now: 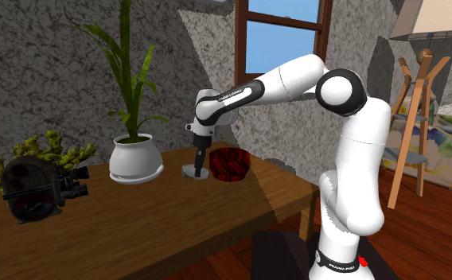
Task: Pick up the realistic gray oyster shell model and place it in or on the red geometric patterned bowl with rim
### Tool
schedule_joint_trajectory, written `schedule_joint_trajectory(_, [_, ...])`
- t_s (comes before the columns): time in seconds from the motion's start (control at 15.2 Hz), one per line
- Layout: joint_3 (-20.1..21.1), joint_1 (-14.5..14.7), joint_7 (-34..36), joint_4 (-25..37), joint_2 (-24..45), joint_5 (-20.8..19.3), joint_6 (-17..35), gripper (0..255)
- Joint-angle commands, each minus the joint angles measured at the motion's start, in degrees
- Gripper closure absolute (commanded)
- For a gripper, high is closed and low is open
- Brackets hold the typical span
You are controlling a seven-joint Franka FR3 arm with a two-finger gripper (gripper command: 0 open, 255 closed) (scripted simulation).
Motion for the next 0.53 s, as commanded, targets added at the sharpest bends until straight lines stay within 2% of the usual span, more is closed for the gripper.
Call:
schedule_joint_trajectory(0.0, [0.05, -0.02, 0.46, 0.94, -0.61, -0.46, -1.44, 255])
schedule_joint_trajectory(0.46, [0.27, -0.01, 1.84, 5.04, -1.92, -1.49, -6.57, 255])
